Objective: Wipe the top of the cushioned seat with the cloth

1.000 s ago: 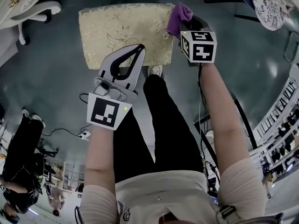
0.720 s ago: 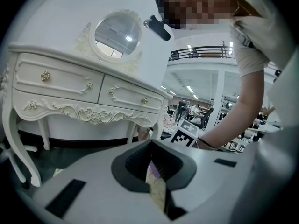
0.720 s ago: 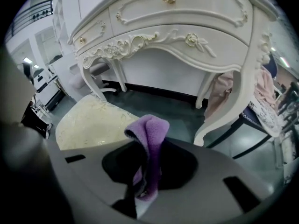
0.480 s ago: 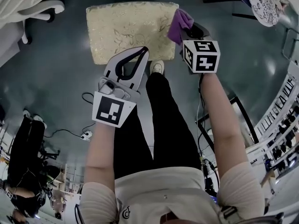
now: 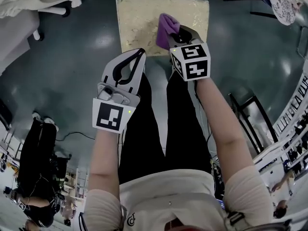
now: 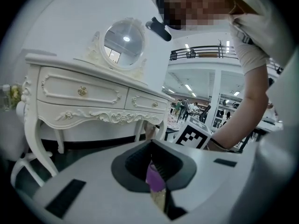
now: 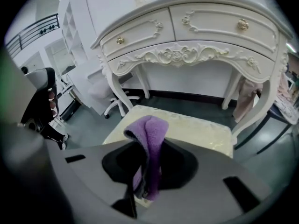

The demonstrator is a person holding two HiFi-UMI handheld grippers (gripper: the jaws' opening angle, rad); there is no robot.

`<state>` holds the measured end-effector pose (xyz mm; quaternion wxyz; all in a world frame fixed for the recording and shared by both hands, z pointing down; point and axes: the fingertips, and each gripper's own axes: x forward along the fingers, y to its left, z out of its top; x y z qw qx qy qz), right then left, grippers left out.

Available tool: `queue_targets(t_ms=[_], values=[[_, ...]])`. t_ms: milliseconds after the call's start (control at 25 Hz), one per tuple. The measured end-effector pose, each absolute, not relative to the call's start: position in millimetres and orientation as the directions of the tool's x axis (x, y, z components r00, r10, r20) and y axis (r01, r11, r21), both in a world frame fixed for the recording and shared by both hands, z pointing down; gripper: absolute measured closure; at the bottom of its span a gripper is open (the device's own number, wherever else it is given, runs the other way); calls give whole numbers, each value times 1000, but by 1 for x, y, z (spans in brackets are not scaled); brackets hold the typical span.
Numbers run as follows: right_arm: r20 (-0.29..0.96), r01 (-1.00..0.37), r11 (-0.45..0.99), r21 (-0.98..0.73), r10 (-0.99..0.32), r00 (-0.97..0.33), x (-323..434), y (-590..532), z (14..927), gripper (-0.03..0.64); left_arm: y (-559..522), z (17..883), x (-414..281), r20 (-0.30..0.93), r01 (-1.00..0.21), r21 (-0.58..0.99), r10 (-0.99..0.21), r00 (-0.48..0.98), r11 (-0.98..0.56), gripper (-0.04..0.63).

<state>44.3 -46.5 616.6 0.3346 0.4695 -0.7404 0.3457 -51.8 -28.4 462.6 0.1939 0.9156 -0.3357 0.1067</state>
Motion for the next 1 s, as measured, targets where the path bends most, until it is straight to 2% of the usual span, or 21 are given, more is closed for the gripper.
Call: queue_targets(t_ms=[240,480,680,1000], values=[[806,-903,355,-241,-445,-390,-36,-49,631,534,-18,479,-115,375,-690,280,-586,718,-667,583],[802,-893,364,-265,-431,-414,-80,-58,643,534,-18,485,-151,387,-718,284,-609,692,-635,583],[815,-896,377,-236,-425,-394,-82,-62,648,534,-16,488,-155,384,-715,295,-607,696,-633,583],[827,-903,366,-225,-417,-376,-47,-49,645,532,-11,480,-120,357,-687,299,-590,724,-662,583]])
